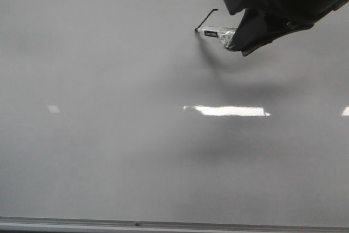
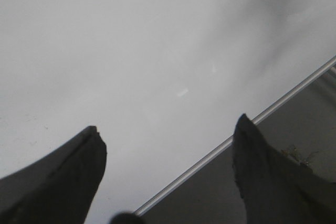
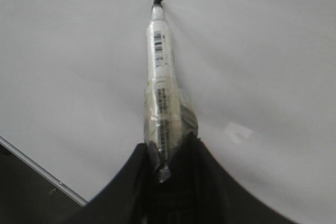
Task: Write number 4 on whiteboard
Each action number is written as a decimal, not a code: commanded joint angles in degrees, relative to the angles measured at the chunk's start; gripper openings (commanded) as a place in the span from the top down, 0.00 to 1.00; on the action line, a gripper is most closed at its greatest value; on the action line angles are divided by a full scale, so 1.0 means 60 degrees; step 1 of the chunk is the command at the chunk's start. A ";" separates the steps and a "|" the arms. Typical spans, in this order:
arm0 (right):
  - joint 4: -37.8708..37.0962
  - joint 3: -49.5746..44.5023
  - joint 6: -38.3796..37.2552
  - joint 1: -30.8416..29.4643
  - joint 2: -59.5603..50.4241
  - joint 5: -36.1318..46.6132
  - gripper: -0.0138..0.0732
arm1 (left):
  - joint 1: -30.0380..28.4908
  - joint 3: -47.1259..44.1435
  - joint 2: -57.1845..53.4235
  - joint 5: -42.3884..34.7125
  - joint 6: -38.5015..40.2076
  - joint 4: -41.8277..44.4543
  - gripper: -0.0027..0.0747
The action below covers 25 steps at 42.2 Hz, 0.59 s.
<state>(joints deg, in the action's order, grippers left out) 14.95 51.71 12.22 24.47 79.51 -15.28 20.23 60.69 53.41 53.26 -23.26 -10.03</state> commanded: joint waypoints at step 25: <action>-0.0087 0.0315 0.0064 -0.1161 -0.1130 -0.0760 0.92 | 0.0001 0.0264 -0.0117 -0.0693 0.0092 -0.0178 0.33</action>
<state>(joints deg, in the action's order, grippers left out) 14.95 51.83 12.68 17.02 75.86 -23.09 20.23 60.69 53.41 53.26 -23.26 -10.03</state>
